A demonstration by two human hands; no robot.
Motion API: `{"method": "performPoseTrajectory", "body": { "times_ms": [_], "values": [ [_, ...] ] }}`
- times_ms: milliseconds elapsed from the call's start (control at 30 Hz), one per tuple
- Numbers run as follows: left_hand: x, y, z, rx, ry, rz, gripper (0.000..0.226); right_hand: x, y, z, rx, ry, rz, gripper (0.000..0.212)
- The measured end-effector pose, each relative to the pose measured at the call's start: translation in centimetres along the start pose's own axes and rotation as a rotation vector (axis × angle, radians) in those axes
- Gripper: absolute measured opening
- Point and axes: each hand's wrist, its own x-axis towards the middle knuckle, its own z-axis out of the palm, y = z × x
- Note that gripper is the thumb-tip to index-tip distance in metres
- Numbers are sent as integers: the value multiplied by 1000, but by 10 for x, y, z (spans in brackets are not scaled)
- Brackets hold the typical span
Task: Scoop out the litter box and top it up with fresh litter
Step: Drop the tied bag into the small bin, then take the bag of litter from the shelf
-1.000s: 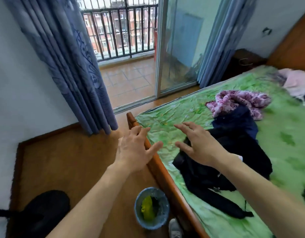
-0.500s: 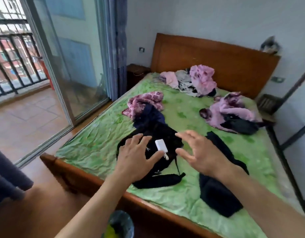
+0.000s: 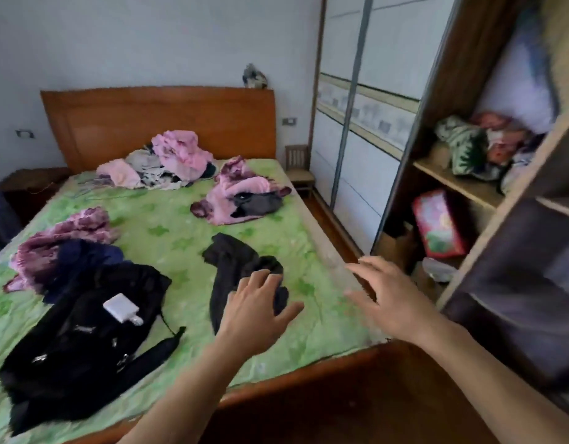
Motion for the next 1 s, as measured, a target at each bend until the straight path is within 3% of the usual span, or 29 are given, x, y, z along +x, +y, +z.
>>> {"method": "performPoseTrajectory", "body": {
  "times_ms": [133, 300, 433, 733, 1000],
  "values": [
    [25, 96, 22, 56, -34, 145, 72, -56, 84, -48, 22, 85, 152, 53],
    [56, 185, 35, 55, -23, 335, 77, -111, 150, -89, 27, 228, 288, 53],
    [74, 253, 50, 19, -31, 463, 67, -148, 190, -118, 30, 266, 422, 50],
    [120, 347, 90, -59, -124, 651, 70, -179, 249, -152, -36, 387, 579, 54],
    [219, 414, 128, -214, -147, 842, 60, -141, 310, -171, -182, 396, 689, 54]
  ]
}}
